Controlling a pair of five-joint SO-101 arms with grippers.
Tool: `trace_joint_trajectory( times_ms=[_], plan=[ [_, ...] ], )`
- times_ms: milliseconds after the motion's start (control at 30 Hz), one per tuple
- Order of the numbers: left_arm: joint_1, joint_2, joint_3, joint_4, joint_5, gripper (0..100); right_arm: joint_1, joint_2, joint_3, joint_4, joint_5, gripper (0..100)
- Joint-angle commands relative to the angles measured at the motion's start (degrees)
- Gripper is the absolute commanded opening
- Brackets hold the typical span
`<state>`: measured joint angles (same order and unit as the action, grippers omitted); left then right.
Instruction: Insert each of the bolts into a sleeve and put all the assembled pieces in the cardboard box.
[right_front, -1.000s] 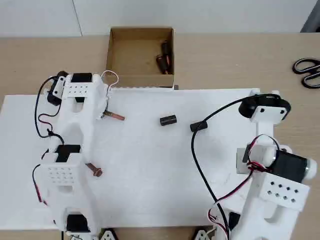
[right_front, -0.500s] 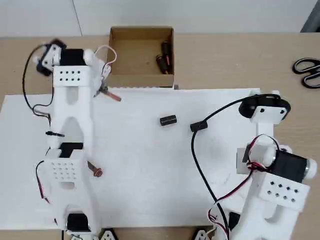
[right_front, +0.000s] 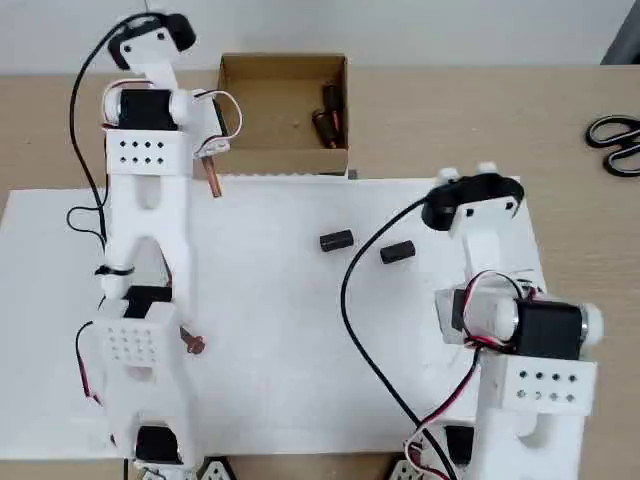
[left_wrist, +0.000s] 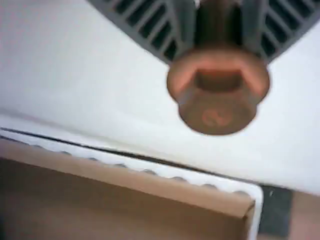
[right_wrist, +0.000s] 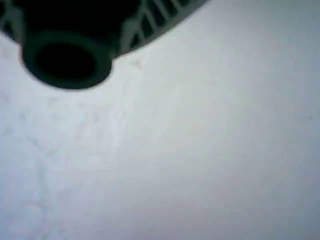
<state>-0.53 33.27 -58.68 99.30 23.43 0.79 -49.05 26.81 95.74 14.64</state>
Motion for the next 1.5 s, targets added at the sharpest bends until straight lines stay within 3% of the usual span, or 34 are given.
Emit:
trace_joint_trajectory(
  times_ms=[0, 433, 867, 1267, 1467],
  plan=[
    [2.5, -12.0, -2.4, 1.2, -5.5, 1, -3.7, -1.2, -4.9, -0.6, 0.7, 0.4],
    [12.2, -33.5, 1.5, 1.2, -12.4, 1, -5.1, -1.2, -9.4, -0.7, 0.4, 0.4],
    [15.2, -66.9, 40.8, 0.4, -11.8, 1, -9.3, -10.0, -7.9, -1.2, 0.2, 0.4],
    [15.1, -96.9, 80.9, -19.7, 6.5, 1, -30.5, -28.2, 17.6, -18.2, -8.9, 0.4],
    [15.2, -117.3, 106.6, -34.7, 8.1, 1, -35.8, -38.7, 28.1, -23.4, -9.0, 0.3]
  ],
)
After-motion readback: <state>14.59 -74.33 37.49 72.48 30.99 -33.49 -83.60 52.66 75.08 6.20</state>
